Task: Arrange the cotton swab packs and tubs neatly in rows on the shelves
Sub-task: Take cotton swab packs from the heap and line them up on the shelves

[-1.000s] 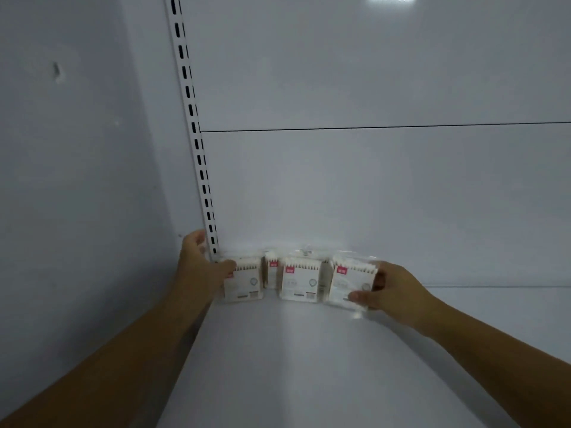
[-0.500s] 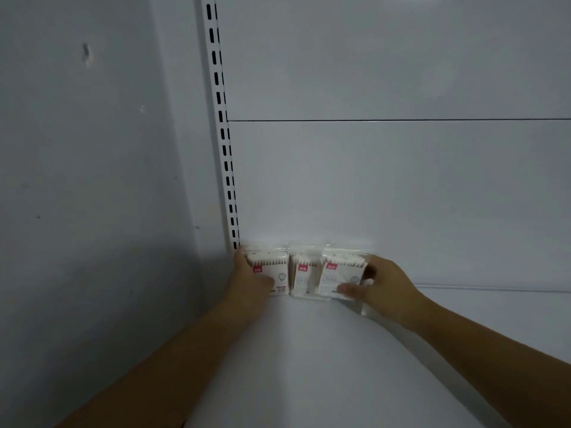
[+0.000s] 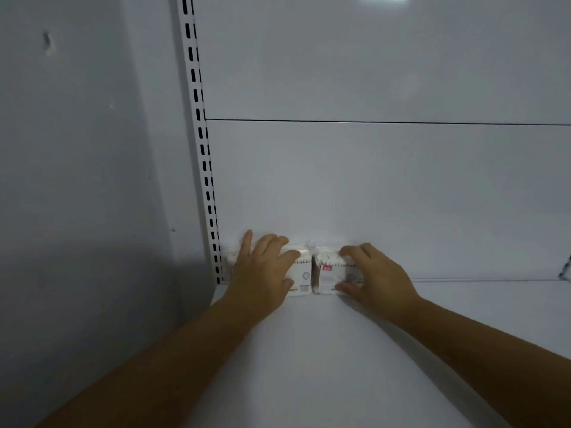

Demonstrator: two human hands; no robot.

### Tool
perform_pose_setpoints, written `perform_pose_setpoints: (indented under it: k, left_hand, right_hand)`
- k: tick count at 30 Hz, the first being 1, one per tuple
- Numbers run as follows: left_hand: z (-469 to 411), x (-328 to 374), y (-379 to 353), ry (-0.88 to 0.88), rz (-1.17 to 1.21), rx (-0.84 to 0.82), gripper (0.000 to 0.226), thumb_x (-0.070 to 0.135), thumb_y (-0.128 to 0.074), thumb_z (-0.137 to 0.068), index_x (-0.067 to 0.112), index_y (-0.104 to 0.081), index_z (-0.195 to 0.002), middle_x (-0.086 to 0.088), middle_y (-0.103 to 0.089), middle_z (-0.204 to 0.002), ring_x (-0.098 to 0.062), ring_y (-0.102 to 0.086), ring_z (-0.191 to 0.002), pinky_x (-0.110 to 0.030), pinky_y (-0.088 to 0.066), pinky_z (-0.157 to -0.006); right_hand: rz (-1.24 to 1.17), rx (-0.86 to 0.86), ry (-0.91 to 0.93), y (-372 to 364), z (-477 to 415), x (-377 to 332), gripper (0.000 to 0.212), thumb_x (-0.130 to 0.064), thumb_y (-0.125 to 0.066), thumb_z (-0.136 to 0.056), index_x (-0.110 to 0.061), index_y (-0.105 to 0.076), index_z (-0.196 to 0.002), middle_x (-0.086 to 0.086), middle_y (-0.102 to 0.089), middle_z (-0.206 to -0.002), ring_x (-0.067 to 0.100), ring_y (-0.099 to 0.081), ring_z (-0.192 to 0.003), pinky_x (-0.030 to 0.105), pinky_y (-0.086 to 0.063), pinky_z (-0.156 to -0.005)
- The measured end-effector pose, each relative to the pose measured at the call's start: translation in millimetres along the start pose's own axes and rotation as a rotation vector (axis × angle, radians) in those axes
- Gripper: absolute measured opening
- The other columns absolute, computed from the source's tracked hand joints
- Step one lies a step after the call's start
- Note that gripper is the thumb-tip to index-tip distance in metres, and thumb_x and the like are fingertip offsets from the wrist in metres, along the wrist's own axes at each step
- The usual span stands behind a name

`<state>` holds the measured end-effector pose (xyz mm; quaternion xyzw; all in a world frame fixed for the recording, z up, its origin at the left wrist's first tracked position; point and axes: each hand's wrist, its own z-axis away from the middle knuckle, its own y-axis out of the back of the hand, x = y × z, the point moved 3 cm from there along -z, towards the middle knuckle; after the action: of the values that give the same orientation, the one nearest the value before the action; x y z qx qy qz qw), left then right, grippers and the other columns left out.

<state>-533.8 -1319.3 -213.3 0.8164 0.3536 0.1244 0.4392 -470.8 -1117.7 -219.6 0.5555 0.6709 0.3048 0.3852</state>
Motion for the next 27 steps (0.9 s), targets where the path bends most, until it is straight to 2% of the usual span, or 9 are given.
perform_pose_setpoints:
  k: [3,5,7,9,11,16,19,22,27]
  left_hand:
    - [1.0,-2.1,-1.5,-0.006,0.024,0.003,0.056,0.021,-0.092,-0.043,0.015,-0.072,-0.095,-0.006,-0.069,-0.101,-0.028,-0.068,-0.094,-0.062,-0.04,-0.095]
    - [0.6,-3.0,-2.7,-0.028,0.038,-0.002,0.052,0.023,-0.088,-0.049,0.014,-0.07,-0.097,-0.006,-0.069,-0.1,-0.028,-0.067,-0.093,-0.061,-0.041,-0.095]
    - [-1.1,-3.8,-1.2,-0.028,0.073,-0.013,0.044,0.032,-0.07,-0.065,0.013,-0.066,-0.104,-0.009,-0.067,-0.106,-0.031,-0.065,-0.098,-0.061,-0.04,-0.097]
    - [-5.6,-4.6,3.9,-0.024,0.134,-0.019,0.047,0.037,-0.051,-0.074,0.01,-0.063,-0.111,-0.012,-0.066,-0.111,-0.032,-0.063,-0.105,-0.061,-0.04,-0.099]
    - [-12.3,-4.8,11.7,-0.05,0.185,-0.002,0.048,0.036,-0.045,-0.078,0.009,-0.065,-0.112,-0.012,-0.066,-0.115,-0.032,-0.061,-0.109,-0.059,-0.037,-0.102]
    - [-49.6,35.7,39.6,-0.135,0.279,0.029,0.044,0.034,-0.042,-0.089,0.011,-0.062,-0.121,-0.008,-0.06,-0.129,-0.027,-0.051,-0.125,-0.039,-0.026,-0.112]
    - [-81.4,106.3,45.5,-0.152,0.385,-0.26,0.055,0.038,-0.047,-0.098,0.02,-0.032,-0.148,-0.001,-0.025,-0.158,-0.018,-0.014,-0.148,-0.033,-0.01,-0.12]
    - [-114.7,199.3,39.3,-0.287,0.255,-0.687,0.073,0.055,-0.037,-0.097,0.027,-0.002,-0.155,0.002,0.011,-0.162,-0.017,0.014,-0.148,-0.043,0.001,-0.121]
    - [-176.8,377.0,33.5,-0.359,0.256,-0.714,0.074,0.061,-0.032,-0.096,0.025,-0.004,-0.155,0.001,0.008,-0.162,-0.016,0.009,-0.149,-0.044,-0.001,-0.121]
  right_hand:
    - [0.113,0.081,0.08,-0.5,0.3,-0.4,0.059,-0.034,-0.091,-0.052,-0.014,-0.065,-0.101,0.014,-0.057,-0.117,0.031,-0.061,-0.095,0.031,-0.051,-0.062]
    - [0.141,0.027,0.073,-2.8,-0.5,-2.6,0.061,-0.038,-0.09,-0.052,-0.013,-0.064,-0.101,0.017,-0.057,-0.121,0.035,-0.061,-0.097,0.036,-0.053,-0.067]
    - [0.128,-0.021,0.05,-3.3,1.6,-2.9,0.065,-0.05,-0.081,-0.061,-0.013,-0.06,-0.111,0.015,-0.054,-0.127,0.033,-0.059,-0.103,0.038,-0.053,-0.073]
    - [0.084,-0.017,0.013,1.5,6.7,-1.2,0.07,-0.062,-0.058,-0.077,-0.013,-0.053,-0.126,0.011,-0.049,-0.136,0.027,-0.054,-0.113,0.037,-0.051,-0.083]
    - [0.019,0.004,-0.07,11.7,16.2,3.8,0.072,-0.063,-0.037,-0.086,-0.012,-0.046,-0.136,0.008,-0.042,-0.143,0.024,-0.047,-0.124,0.035,-0.045,-0.095]
    - [0.109,-0.113,-0.152,51.5,45.3,40.2,0.054,-0.05,-0.035,-0.099,-0.019,-0.037,-0.143,0.007,-0.024,-0.156,0.024,-0.028,-0.14,0.035,-0.029,-0.111]
    - [0.295,-0.261,-0.186,92.6,71.9,81.3,0.058,-0.052,-0.031,-0.099,-0.021,-0.03,-0.148,0.007,-0.015,-0.16,0.023,-0.015,-0.146,0.035,-0.016,-0.116]
    - [0.395,-0.39,-0.373,148.3,117.6,138.0,0.066,-0.057,-0.029,-0.098,-0.02,-0.019,-0.152,0.003,-0.009,-0.162,0.022,-0.006,-0.148,0.042,-0.009,-0.119]
    - [0.446,-0.442,-0.602,261.3,238.7,231.8,0.072,-0.058,-0.034,-0.097,-0.02,-0.013,-0.154,0.003,-0.002,-0.162,0.022,-0.002,-0.149,0.044,-0.008,-0.12]
